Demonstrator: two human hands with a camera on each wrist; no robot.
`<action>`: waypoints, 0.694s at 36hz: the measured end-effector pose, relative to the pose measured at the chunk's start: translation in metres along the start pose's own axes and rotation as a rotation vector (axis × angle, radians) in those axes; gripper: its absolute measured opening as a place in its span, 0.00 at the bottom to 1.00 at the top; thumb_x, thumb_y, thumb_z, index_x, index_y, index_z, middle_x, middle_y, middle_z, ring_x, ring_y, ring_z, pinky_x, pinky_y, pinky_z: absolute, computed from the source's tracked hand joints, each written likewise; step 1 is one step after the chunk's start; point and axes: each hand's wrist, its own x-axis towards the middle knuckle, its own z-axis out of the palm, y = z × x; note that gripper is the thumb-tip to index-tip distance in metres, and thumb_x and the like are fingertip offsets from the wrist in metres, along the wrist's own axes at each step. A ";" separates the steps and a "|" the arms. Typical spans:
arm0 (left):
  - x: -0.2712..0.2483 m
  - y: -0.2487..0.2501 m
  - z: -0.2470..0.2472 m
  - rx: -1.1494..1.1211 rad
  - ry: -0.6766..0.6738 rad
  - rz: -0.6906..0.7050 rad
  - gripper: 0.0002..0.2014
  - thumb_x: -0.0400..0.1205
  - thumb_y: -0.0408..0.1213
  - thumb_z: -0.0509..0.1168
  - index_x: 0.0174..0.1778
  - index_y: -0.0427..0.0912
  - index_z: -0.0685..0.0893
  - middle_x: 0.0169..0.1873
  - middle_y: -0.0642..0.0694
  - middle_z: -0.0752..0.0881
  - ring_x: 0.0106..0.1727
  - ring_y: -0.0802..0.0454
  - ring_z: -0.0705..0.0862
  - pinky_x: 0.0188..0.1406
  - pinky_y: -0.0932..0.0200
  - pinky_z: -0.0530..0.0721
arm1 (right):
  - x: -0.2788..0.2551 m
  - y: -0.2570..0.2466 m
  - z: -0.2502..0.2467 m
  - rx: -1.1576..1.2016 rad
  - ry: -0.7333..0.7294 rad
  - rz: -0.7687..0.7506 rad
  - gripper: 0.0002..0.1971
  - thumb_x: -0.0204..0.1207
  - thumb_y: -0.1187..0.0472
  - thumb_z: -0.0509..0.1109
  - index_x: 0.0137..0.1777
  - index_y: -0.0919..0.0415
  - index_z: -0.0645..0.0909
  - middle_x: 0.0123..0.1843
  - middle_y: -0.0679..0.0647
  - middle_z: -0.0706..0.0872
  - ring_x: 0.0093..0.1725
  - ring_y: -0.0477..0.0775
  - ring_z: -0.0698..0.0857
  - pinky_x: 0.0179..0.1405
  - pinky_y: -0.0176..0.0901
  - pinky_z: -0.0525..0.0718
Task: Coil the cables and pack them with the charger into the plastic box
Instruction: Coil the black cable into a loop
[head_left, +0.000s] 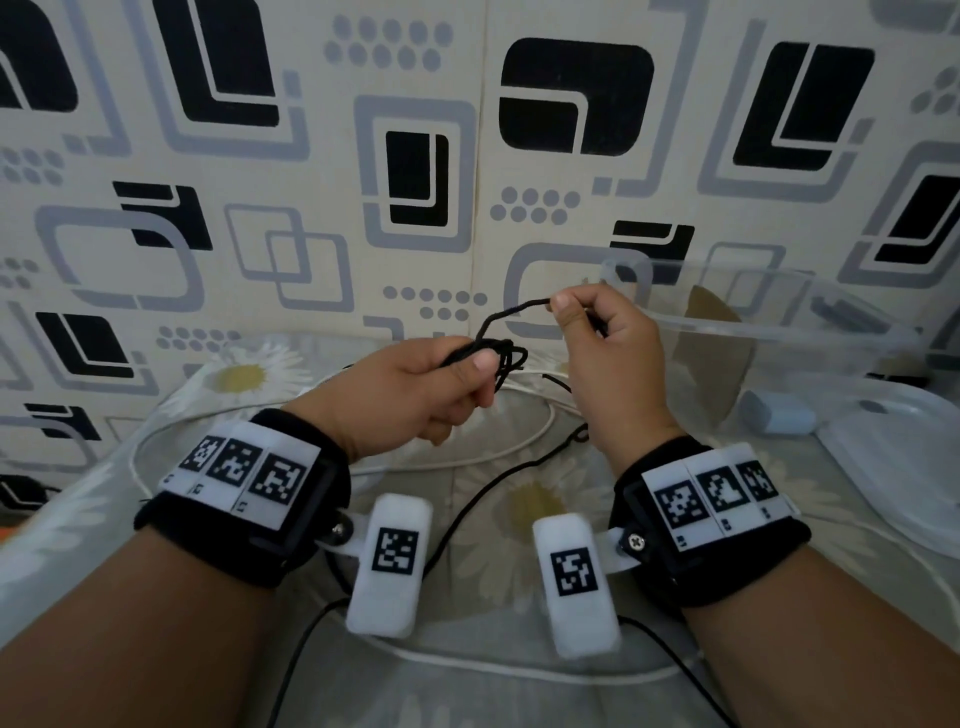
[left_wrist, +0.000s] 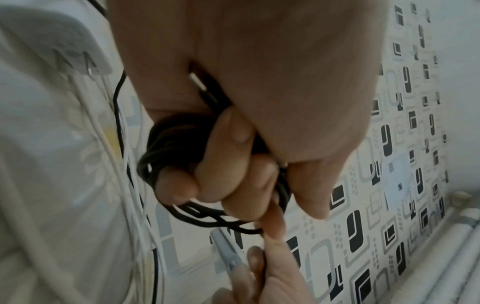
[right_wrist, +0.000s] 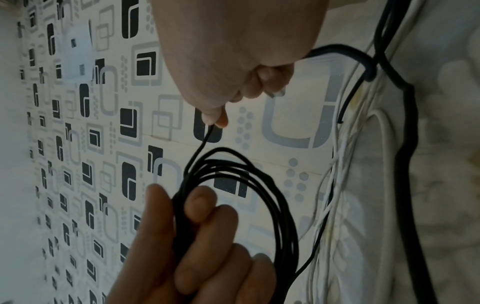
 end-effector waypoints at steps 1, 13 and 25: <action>-0.001 0.001 0.000 -0.028 0.003 0.005 0.17 0.81 0.51 0.56 0.37 0.40 0.77 0.22 0.56 0.66 0.23 0.60 0.64 0.28 0.66 0.68 | 0.000 0.001 0.000 -0.007 -0.023 0.026 0.07 0.81 0.59 0.68 0.43 0.55 0.85 0.38 0.45 0.85 0.37 0.35 0.79 0.39 0.20 0.76; 0.003 -0.002 -0.006 -0.459 0.113 0.039 0.20 0.81 0.53 0.53 0.35 0.40 0.75 0.21 0.52 0.62 0.18 0.58 0.56 0.25 0.60 0.73 | -0.002 0.003 0.002 0.001 -0.327 0.178 0.12 0.83 0.54 0.66 0.41 0.55 0.86 0.23 0.33 0.82 0.27 0.27 0.80 0.30 0.20 0.71; 0.006 -0.001 -0.003 -0.846 0.119 0.033 0.21 0.84 0.53 0.50 0.32 0.45 0.74 0.18 0.56 0.63 0.17 0.59 0.52 0.18 0.67 0.72 | -0.007 0.006 0.006 0.203 -0.496 0.423 0.14 0.86 0.52 0.60 0.45 0.51 0.86 0.28 0.50 0.68 0.20 0.44 0.60 0.20 0.34 0.60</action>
